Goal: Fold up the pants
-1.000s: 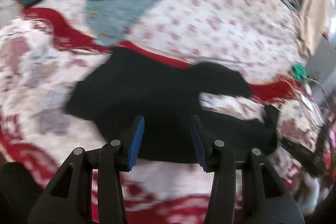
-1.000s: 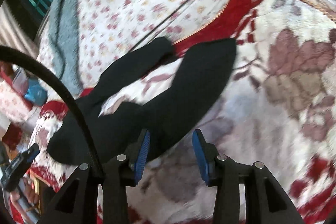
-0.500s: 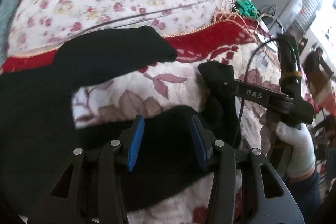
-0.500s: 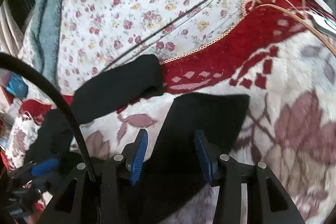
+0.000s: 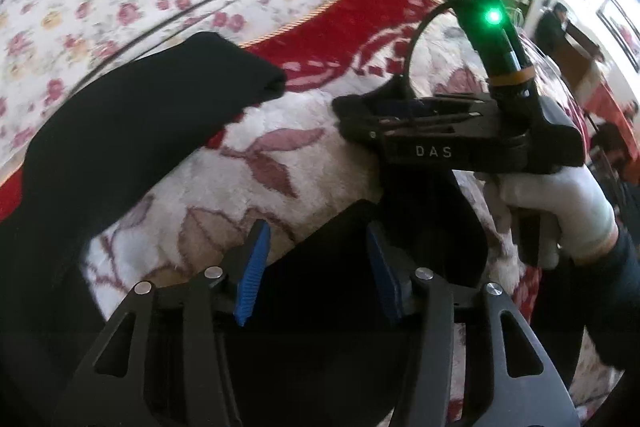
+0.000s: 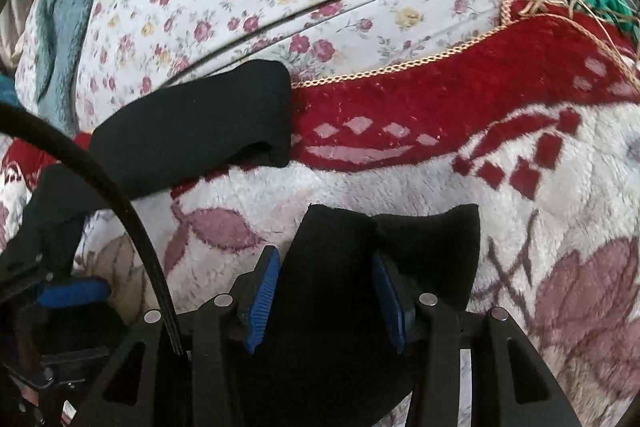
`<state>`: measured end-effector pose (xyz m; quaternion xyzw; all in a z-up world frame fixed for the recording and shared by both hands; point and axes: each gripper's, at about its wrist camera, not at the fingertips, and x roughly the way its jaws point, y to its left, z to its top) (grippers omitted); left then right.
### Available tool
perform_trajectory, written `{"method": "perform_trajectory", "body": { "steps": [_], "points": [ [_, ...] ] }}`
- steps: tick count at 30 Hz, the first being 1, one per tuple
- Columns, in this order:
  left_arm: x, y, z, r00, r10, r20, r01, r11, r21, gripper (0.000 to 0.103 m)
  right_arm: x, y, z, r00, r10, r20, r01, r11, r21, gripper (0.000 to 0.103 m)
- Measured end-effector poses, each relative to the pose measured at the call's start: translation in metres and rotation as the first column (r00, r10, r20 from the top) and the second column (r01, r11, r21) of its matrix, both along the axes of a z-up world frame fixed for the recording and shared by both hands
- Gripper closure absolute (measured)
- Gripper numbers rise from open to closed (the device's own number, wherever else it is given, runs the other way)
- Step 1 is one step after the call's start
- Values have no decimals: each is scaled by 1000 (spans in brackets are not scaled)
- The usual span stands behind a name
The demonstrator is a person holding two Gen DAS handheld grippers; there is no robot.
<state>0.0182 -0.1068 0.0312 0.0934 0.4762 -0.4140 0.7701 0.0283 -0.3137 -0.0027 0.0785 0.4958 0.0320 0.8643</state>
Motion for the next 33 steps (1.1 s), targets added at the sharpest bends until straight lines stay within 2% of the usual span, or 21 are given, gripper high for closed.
{"method": "perform_trajectory", "body": {
  "steps": [2,5,7,8,9,11,14,17,21,24,27,31,33],
  "points": [
    [3,-4,-4,999,-26,-23,26,1000,17,49,1,-1,-1,1000,18,8,-18,1000,6,59],
    [5,-10,-13,998,-47,-39,49,998,31,50,-3,0,-1,998,52,37,-52,999,-10,68],
    [-1,-14,-13,997,-76,9,75,996,51,59,-6,-3,-1,997,55,56,-55,998,-2,78],
    [-4,-17,-13,995,-95,22,94,994,59,67,-8,-5,0,997,50,60,-51,999,11,82],
    [-7,-19,-12,993,-111,29,109,992,63,80,-10,-8,2,997,43,67,-45,999,25,88],
    [-11,-23,-9,992,-115,59,110,991,76,88,-17,-15,9,996,17,92,-22,998,59,90],
    [-16,-26,-8,988,-109,113,99,991,95,92,-35,-29,22,990,-43,134,27,992,124,91],
    [-14,-20,-6,990,-80,118,72,995,72,97,-63,-45,38,974,-120,190,86,980,178,91],
    [-12,-14,2,991,-38,125,34,999,37,98,-112,-71,53,948,-219,233,161,956,245,92],
    [-15,-15,8,990,-30,138,25,999,33,98,-146,-88,53,938,-274,214,218,943,253,92],
    [-17,-20,5,990,-30,140,23,998,55,98,-173,-102,41,940,-309,145,260,923,282,92],
    [-24,-28,0,990,-58,126,47,995,88,98,-180,-102,17,961,-277,-22,276,940,200,91],
    [-27,-35,1,990,-68,120,56,993,102,98,-183,-105,18,960,-276,-39,277,933,228,91]
  ]
}}
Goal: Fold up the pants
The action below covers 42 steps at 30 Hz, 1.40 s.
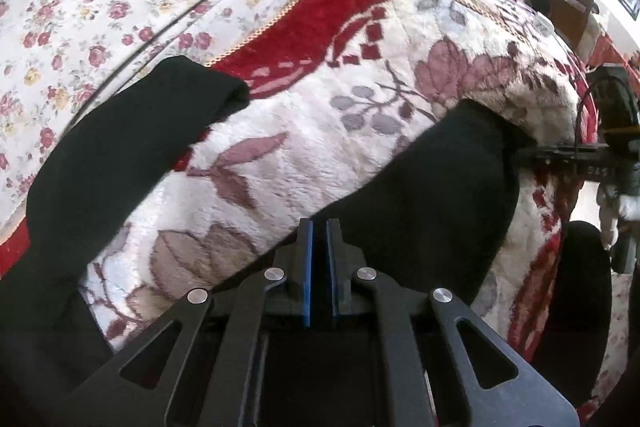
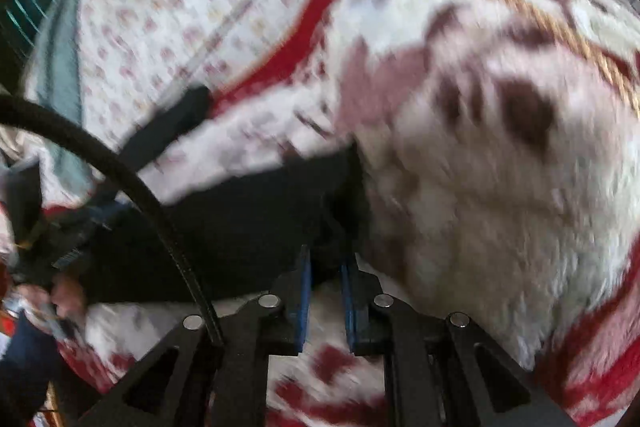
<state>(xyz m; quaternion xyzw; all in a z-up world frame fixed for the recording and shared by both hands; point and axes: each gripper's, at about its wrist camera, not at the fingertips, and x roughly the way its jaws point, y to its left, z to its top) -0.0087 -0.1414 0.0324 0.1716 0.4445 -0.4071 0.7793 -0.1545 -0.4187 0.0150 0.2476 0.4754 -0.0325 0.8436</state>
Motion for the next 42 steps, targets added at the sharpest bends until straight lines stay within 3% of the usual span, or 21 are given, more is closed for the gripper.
{"method": "perform_trajectory", "body": {
  "steps": [4,6,8,12,16,22,26,27,28,30,33,37,42],
  "points": [
    [-3,-11,7,999,-41,-24,41,999,-14,91,-10,-10,22,997,-29,75,27,999,27,80],
    [-2,-19,9,997,-57,-46,56,998,-21,72,-7,-14,34,992,-35,121,34,999,11,72],
    [-1,-26,11,996,-61,-59,59,998,-30,68,3,-19,39,991,-21,136,24,1000,-15,66],
    [0,-44,9,995,-92,-50,92,996,7,68,35,-23,34,992,45,117,-41,999,-35,65],
    [4,-54,0,992,-116,-41,119,991,66,68,66,-15,16,991,129,34,-125,987,-104,65],
    [7,-60,-18,988,-150,-45,154,981,121,65,74,3,3,980,193,-58,-201,947,-250,65],
    [9,-60,-21,989,-145,-40,148,983,105,62,69,8,-4,971,235,-49,-239,928,-286,65],
    [9,-59,-21,989,-140,-39,143,985,98,62,68,10,-6,967,252,-42,-254,926,-278,76],
    [7,-58,-23,990,-140,-26,141,985,95,63,69,9,-10,964,264,-31,-264,932,-248,81],
    [0,-58,-23,987,-159,10,157,983,95,83,67,7,-10,967,255,2,-246,935,-255,89],
    [-10,-62,-19,985,-160,60,153,983,105,95,66,2,-1,973,226,54,-207,948,-243,100],
    [0,-58,-9,993,-107,51,105,993,53,97,66,-3,19,971,202,129,-165,953,-254,101],
    [9,-54,6,996,-66,57,66,998,18,99,73,-9,34,970,185,155,-139,954,-267,101]
  ]
}}
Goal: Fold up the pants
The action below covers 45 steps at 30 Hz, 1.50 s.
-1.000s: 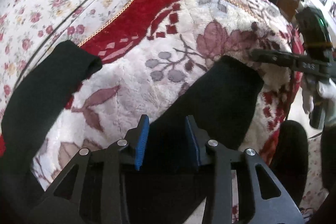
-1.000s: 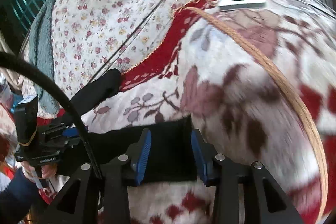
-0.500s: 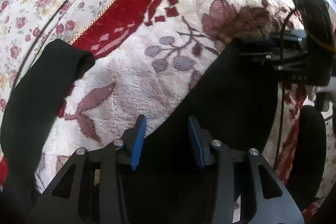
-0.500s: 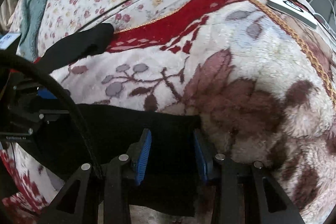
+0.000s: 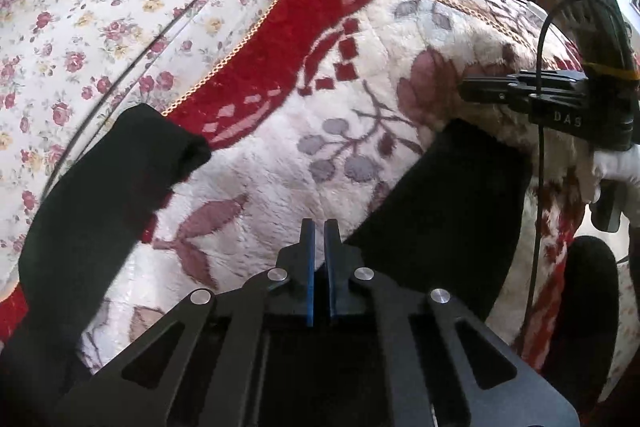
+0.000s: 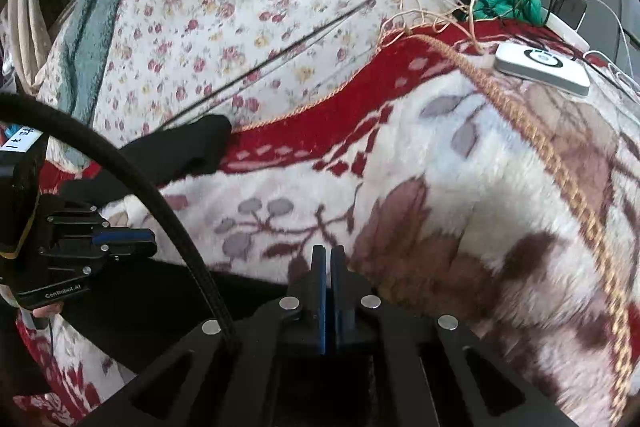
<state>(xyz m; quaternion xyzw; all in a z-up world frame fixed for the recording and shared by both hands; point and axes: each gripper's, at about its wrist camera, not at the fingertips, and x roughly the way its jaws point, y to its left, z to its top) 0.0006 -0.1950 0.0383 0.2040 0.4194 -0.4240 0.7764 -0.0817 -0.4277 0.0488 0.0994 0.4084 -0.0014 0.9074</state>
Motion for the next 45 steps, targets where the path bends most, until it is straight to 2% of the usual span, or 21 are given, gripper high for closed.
{"method": "perform_trajectory", "body": {
  "steps": [3,6,9,14,16,17,18,20,25,27,30,34,37,41,43,45],
  "points": [
    [2,1,2,999,7,-44,-7,1000,-4,100,-7,-6,5,1000,-11,-14,12,998,61,100],
    [-2,3,1,997,12,-77,-14,1000,-21,99,-24,-10,4,999,-23,-49,26,997,74,96],
    [-7,2,-2,993,23,-114,-27,999,-33,99,-43,-12,-2,997,-14,-72,24,991,134,90],
    [-17,7,-9,989,65,-132,-65,998,4,98,-60,-12,-5,997,-50,-51,59,983,177,84],
    [-21,15,-11,985,81,-150,-82,997,-2,96,-60,-11,-5,997,-68,-41,76,973,218,73],
    [-24,22,-12,982,100,-163,-103,995,-11,89,-59,-9,-5,997,-71,-34,77,970,230,70],
    [-25,28,-12,979,115,-169,-119,993,-15,76,-59,-5,-4,997,-68,-25,72,967,245,66],
    [-30,43,-13,972,149,-179,-157,987,-31,67,-54,3,-5,998,-57,-21,61,962,268,65],
    [-41,91,-10,946,258,-197,-275,959,-63,67,-46,30,-10,1000,-16,-23,22,949,316,64],
    [-44,114,-12,923,319,-217,-341,937,-74,67,-43,39,-11,1000,1,-23,7,946,324,64],
    [-52,147,-9,897,356,-262,-399,907,-136,67,-37,55,-14,999,32,-31,-20,944,328,63],
    [-65,179,0,871,451,-196,-478,870,-123,67,-31,72,-15,997,62,-37,-46,941,335,63],
    [-69,210,2,838,489,-241,-531,833,-156,67,-27,85,-15,996,87,-38,-69,940,335,62],
    [-75,261,6,766,595,-241,-637,751,-172,67,-21,107,-12,990,140,-34,-121,934,336,58],
    [-80,292,10,714,658,-239,-699,691,-184,67,-18,121,-12,984,174,-34,-152,928,339,57],
    [-86,324,13,649,723,-238,-761,617,-201,64,-15,131,-12,979,201,-29,-179,923,341,57]
  ]
}}
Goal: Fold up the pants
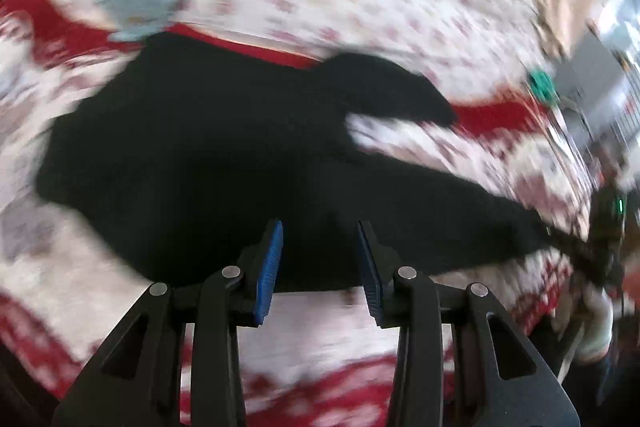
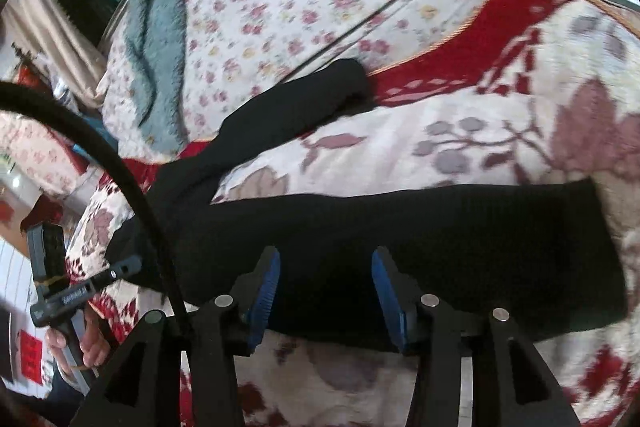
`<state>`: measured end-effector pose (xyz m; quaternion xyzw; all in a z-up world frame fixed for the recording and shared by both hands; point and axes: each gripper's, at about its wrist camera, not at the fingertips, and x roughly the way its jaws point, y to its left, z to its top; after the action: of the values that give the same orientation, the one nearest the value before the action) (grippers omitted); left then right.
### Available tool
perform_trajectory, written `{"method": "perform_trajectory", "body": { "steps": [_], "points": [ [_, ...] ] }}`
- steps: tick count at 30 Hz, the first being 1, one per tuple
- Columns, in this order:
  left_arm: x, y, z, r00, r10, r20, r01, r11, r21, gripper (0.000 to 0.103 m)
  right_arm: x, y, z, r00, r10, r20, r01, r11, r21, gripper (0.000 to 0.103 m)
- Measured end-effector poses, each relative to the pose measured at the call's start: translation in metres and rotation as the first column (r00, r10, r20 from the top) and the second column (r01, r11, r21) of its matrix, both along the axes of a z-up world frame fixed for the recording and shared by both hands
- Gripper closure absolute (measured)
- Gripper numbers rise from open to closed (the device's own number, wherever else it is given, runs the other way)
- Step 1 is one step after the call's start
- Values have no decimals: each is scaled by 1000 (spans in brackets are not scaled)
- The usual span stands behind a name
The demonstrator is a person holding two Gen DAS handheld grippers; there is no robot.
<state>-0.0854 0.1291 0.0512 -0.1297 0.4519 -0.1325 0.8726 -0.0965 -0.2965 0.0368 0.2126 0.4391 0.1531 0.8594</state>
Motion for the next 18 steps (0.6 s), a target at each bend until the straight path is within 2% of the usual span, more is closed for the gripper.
{"method": "perform_trajectory", "body": {
  "steps": [1,2,3,6,10,12,15,18],
  "points": [
    [-3,13,1,999,39,4,-39,999,-8,60,2,10,0,1000,26,5,-26,1000,6,57],
    [-6,28,1,996,85,6,-85,996,-23,49,4,17,0,999,45,9,-45,999,11,57],
    [-9,44,1,991,132,8,-132,990,-48,47,5,23,-1,998,64,12,-64,998,15,57],
    [-14,81,-2,978,207,-16,-207,971,-122,47,9,45,-4,994,106,8,-106,994,23,57],
    [-22,104,-3,952,305,-17,-306,948,-87,47,8,73,-9,987,161,-19,-160,985,66,57],
    [-31,112,-4,950,312,-11,-311,945,-101,44,1,84,-12,980,197,-26,-194,977,91,57],
    [-31,123,-14,945,324,-44,-327,940,-94,43,-6,93,-20,975,215,-48,-208,970,129,56],
    [-25,128,-25,926,367,-89,-376,914,-150,43,-11,96,-30,977,205,-63,-190,964,186,56]
  ]
}}
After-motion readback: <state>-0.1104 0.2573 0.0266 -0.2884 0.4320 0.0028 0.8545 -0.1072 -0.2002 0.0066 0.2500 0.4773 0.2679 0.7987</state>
